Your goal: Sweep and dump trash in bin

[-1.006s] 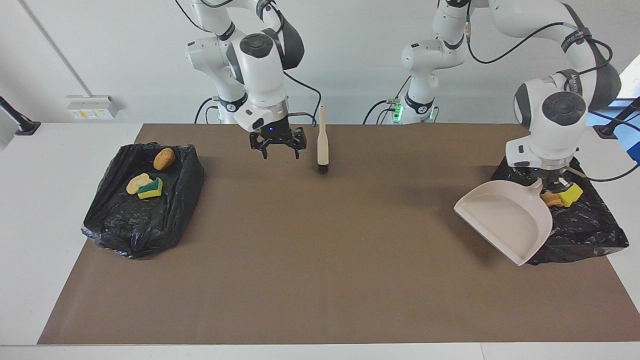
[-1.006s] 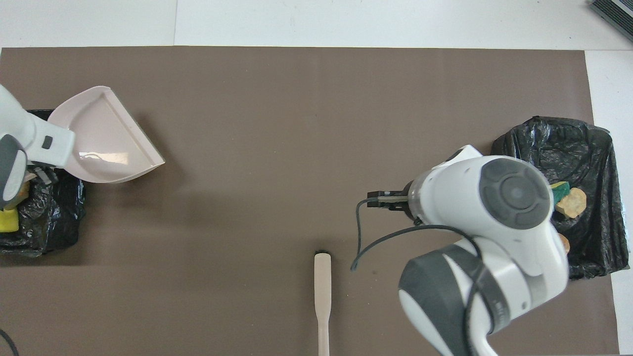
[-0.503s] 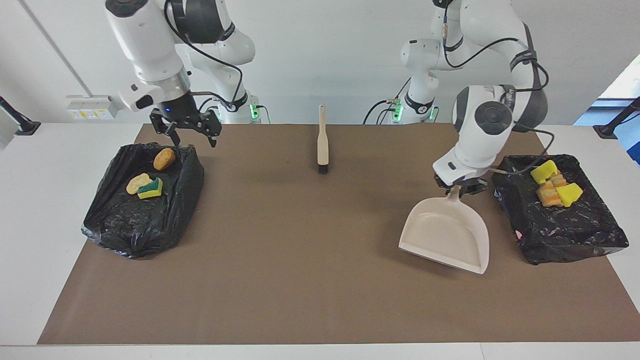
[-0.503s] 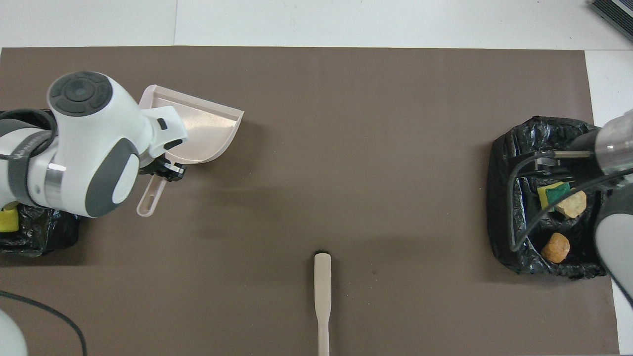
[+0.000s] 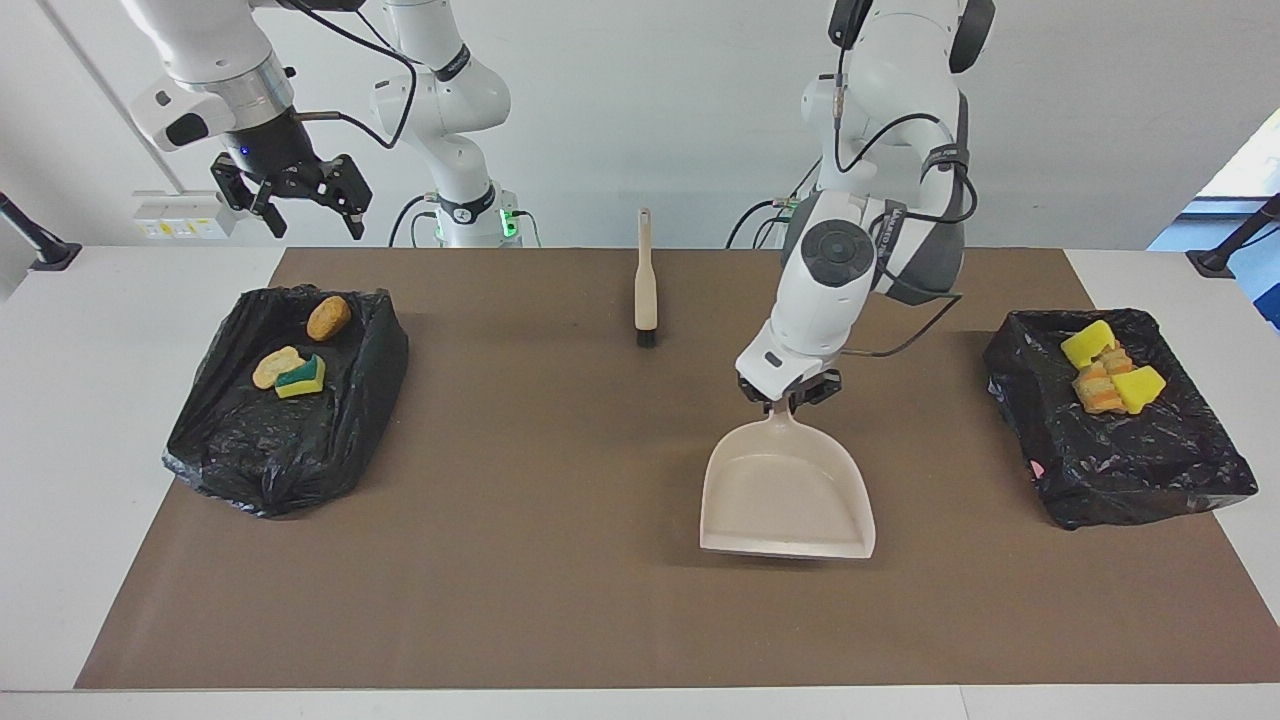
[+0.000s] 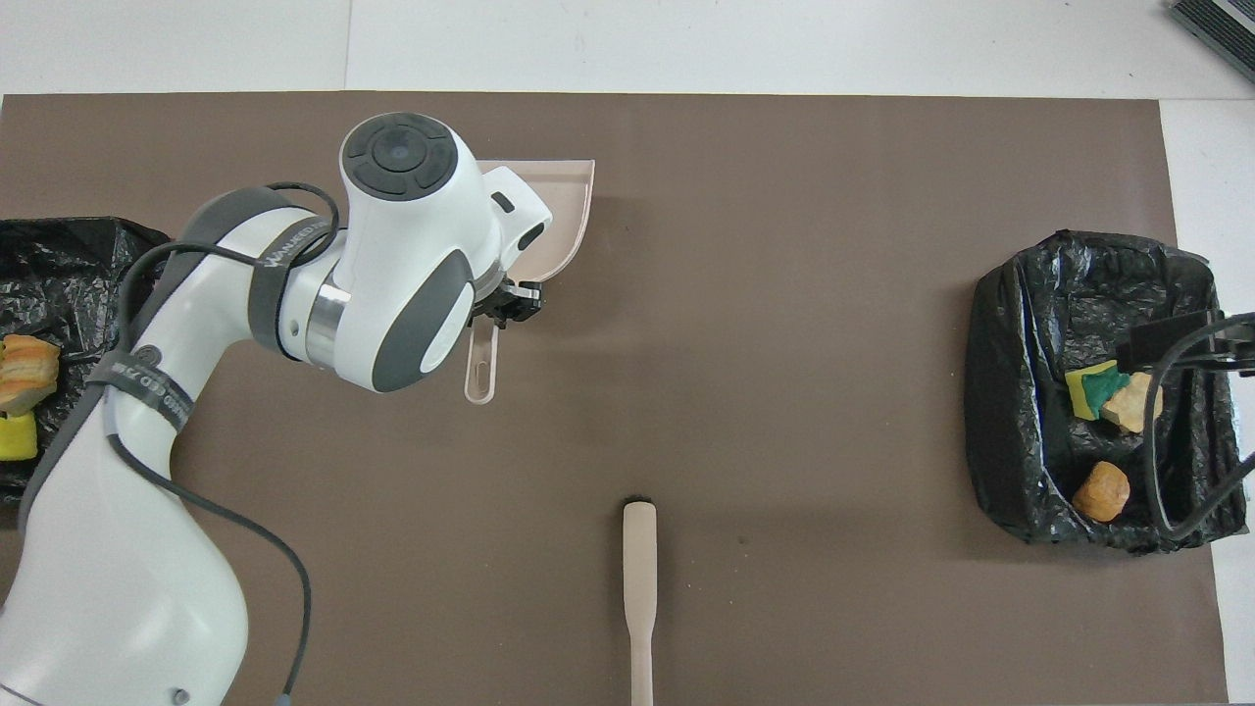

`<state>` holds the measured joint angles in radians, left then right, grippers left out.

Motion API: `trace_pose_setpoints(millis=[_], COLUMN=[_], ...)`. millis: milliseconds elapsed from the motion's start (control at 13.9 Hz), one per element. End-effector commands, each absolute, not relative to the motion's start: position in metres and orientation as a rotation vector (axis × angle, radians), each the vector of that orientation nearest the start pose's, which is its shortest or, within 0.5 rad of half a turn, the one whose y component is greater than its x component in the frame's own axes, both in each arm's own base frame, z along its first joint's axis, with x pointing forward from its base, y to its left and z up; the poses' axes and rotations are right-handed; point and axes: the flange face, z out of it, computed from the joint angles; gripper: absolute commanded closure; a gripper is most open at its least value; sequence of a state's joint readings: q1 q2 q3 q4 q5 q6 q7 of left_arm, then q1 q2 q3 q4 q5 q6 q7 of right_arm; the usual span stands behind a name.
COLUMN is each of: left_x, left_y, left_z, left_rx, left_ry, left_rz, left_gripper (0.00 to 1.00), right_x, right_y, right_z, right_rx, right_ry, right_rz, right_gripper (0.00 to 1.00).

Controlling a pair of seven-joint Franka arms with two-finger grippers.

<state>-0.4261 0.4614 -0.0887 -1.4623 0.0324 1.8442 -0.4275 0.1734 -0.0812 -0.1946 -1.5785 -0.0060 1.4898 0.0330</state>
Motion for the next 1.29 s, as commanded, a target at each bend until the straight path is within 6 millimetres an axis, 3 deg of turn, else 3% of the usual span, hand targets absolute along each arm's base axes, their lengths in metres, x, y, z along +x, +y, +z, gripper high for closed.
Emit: trace_pose_setpoints(millis=[0,144,359,646,934,1006,1077,1221], left_x=[0.61,0.602,0.582,0.581,0.581,0.581,0.581,0.579], left_y=[-0.373,-0.407,-0.438,-0.442,-0.446,-0.446,-0.445,-0.444], left_z=[0.396,0.374,0.368,0.356,0.359,0.359,0.361,0.36], left_rx=[-3.107,-3.096,-3.098,-3.129,-3.179,-3.179,-3.178,-3.172], left_ry=[0.061,-0.018,-0.01,-0.013,-0.043,-0.043,-0.041,-0.039], left_rz=[0.139,0.155,0.145,0.103,0.121,0.121,0.116,0.134], left_gripper=[1.0,1.0,1.0,1.0,1.0,0.93,0.91,0.71], right_x=[0.516,0.514,0.515,0.515,0.515,0.515,0.515,0.515], right_y=[-0.017,-0.02,-0.019,-0.016,-0.016,-0.016,-0.016,-0.016], right_z=[0.658,0.656,0.658,0.658,0.658,0.659,0.659,0.659], right_rx=[-3.129,-3.138,-3.128,-3.129,-3.129,-3.129,-3.129,-3.129], right_ry=[0.059,0.07,0.069,0.059,0.059,0.059,0.059,0.059], right_rz=[0.019,0.043,0.029,0.029,0.029,0.026,0.026,0.026], right_gripper=[0.0,0.0,0.0,0.0,0.0,0.0,0.0,0.0])
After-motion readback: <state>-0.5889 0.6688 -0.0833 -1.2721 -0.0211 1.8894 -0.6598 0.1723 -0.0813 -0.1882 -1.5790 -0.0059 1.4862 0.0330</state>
